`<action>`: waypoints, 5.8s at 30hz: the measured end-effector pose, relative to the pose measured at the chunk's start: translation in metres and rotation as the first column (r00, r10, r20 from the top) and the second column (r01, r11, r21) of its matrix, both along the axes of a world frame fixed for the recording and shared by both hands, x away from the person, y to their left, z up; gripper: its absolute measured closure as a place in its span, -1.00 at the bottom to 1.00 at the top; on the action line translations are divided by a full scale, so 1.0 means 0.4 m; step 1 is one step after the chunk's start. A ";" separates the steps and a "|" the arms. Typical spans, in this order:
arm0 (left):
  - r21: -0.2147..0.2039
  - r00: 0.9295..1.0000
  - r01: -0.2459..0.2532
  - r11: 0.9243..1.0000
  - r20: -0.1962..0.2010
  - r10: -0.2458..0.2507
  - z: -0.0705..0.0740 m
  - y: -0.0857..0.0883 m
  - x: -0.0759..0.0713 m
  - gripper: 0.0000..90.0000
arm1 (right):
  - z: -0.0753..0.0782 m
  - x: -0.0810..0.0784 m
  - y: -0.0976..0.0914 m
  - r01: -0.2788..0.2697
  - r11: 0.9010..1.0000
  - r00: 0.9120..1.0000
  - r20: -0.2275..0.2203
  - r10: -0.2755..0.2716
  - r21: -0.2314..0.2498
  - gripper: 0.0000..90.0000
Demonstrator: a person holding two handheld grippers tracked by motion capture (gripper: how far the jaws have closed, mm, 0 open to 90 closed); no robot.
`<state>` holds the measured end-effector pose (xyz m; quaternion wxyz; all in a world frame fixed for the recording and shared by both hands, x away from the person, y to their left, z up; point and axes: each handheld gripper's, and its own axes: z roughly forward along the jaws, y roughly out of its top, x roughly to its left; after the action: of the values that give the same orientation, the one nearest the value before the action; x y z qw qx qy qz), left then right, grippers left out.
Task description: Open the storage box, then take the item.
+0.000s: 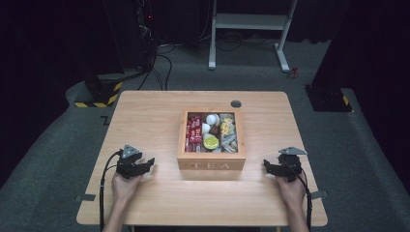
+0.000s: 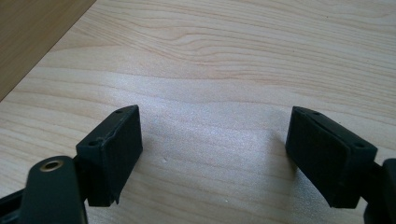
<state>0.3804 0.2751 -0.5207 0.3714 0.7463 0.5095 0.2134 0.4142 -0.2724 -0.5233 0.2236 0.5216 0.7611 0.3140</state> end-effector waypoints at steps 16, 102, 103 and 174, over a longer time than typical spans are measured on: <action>-0.078 0.997 0.077 0.994 0.027 -0.075 0.029 -0.017 -0.031 0.16 | 0.001 -0.002 0.000 0.000 1.000 1.000 0.000 0.000 0.003 -0.54; -0.119 0.938 0.341 0.933 0.102 -0.330 0.058 -0.307 -0.051 1.00 | 0.001 -0.002 0.000 0.001 1.000 1.000 0.002 -0.001 0.002 -0.53; -0.116 0.938 0.341 0.933 0.102 -0.330 0.058 -0.309 -0.051 1.00 | 0.001 -0.002 0.000 0.001 1.000 1.000 0.002 -0.001 0.002 -0.53; -0.145 0.939 0.330 0.933 0.149 -0.310 0.203 -0.339 0.011 1.00 | 0.001 -0.002 0.000 0.003 1.000 1.000 0.002 -0.003 0.004 -0.52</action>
<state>0.3850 0.1396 -0.4394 0.4935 0.7708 0.3732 0.1519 0.4135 -0.2725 -0.5229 0.2237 0.5229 0.7596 0.3155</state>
